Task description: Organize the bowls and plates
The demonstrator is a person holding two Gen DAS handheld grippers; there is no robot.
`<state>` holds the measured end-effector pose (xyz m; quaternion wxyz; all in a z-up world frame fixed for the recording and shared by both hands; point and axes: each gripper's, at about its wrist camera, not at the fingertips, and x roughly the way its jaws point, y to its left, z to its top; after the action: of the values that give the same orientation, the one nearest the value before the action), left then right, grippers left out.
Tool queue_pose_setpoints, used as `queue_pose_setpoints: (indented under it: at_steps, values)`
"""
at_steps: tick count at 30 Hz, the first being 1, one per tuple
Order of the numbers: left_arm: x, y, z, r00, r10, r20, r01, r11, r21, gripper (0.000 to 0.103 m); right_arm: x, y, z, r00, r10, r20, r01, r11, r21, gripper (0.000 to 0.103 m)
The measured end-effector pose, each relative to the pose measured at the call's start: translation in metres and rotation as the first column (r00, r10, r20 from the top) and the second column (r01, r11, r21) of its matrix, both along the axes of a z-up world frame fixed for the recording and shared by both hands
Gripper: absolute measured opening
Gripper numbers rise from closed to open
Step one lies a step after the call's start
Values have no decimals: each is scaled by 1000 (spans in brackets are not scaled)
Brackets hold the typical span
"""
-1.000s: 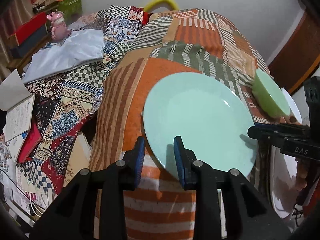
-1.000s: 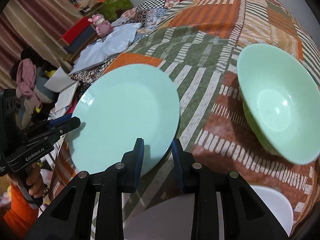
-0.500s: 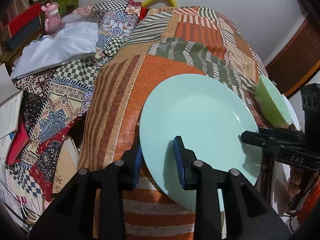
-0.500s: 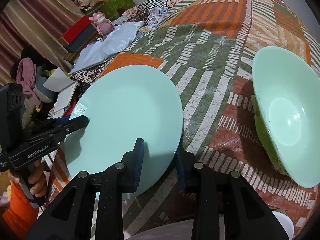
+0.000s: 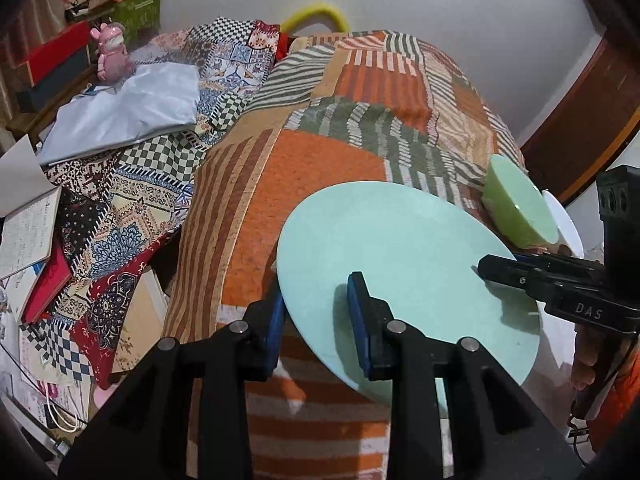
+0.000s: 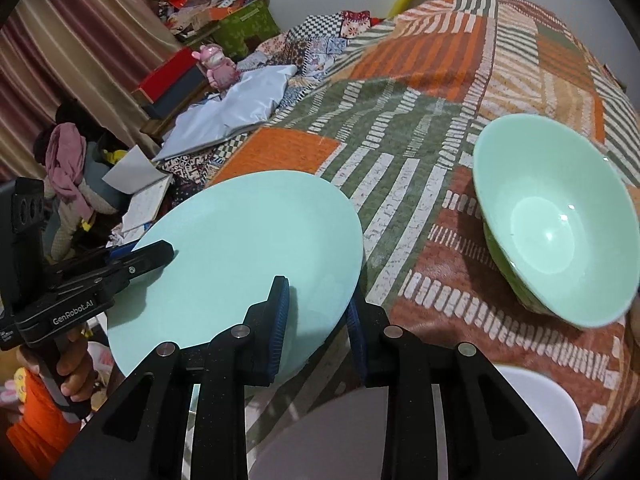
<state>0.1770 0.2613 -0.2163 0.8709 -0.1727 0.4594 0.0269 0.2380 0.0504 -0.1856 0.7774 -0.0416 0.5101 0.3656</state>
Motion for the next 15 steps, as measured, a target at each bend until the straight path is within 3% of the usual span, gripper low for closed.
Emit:
queue_pose_setpoints:
  at_steps: [15]
  values:
    - [-35, -47, 47, 995, -47, 83, 43, 998, 49, 29, -27, -40, 32, 996, -39, 79, 35, 998, 57, 26]
